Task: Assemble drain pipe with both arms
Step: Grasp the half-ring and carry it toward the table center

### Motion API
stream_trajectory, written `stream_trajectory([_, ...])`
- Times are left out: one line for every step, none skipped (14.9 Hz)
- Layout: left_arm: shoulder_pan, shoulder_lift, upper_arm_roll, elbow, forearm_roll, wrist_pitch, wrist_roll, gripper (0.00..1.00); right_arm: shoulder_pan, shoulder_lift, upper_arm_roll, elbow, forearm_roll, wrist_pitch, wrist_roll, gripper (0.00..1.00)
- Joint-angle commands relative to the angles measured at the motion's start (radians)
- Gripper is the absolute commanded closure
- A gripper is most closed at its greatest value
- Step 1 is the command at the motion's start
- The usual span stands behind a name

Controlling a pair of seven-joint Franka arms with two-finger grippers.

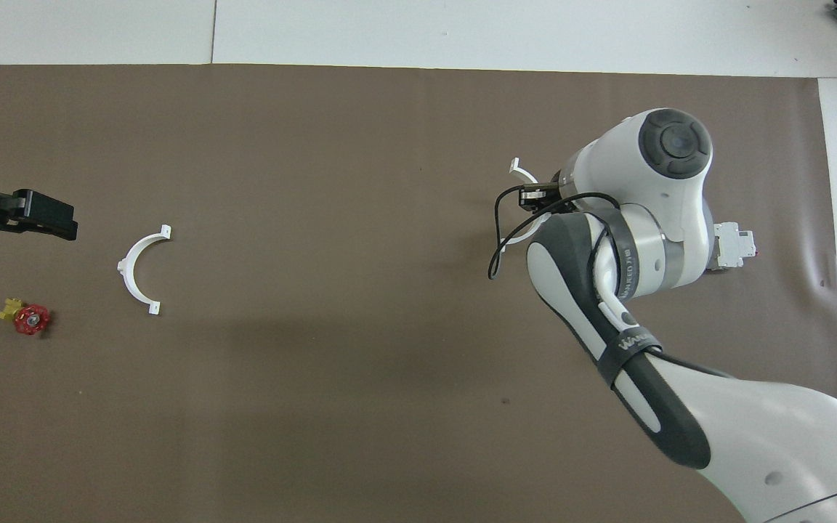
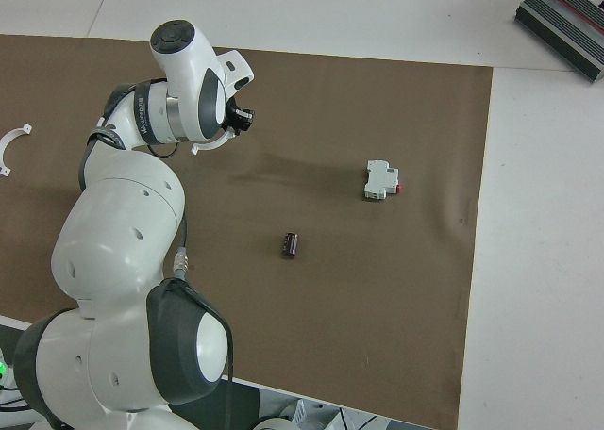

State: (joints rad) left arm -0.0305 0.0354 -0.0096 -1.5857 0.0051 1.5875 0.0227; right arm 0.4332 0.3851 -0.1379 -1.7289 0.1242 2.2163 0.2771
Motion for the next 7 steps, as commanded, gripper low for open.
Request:
stream_trajectory([-0.005,-0.023,0.008,-0.025,-0.014,0.017,0.008,0.00,0.067,-0.005,-0.002,-0.012,-0.020,-0.010,0.082,1.00])
stream_trajectory([-0.005,-0.023,0.008,-0.025,-0.014,0.017,0.008,0.00,0.097,0.003,-0.002,-0.017,-0.021,-0.007,0.082,1.00])
stream_trajectory([-0.005,-0.023,0.007,-0.025,-0.014,0.017,0.008,0.00,0.134,0.012,-0.002,-0.023,-0.021,0.002,0.083,1.00])
stream_trajectory([-0.005,-0.023,0.008,-0.025,-0.014,0.017,0.008,0.00,0.171,0.024,-0.002,-0.023,-0.021,0.009,0.091,1.00])
stream_trajectory([-0.005,-0.023,0.007,-0.025,-0.014,0.017,0.008,0.00,0.182,0.035,-0.002,-0.023,-0.023,0.019,0.091,1.00])
stream_trajectory([-0.005,-0.023,0.008,-0.027,-0.014,0.017,0.008,0.00,0.186,0.046,-0.002,-0.023,-0.023,0.031,0.091,1.00])
stream_trajectory([-0.005,-0.023,0.007,-0.025,-0.014,0.019,0.008,0.00,0.197,0.055,-0.002,-0.023,-0.023,0.035,0.091,1.00])
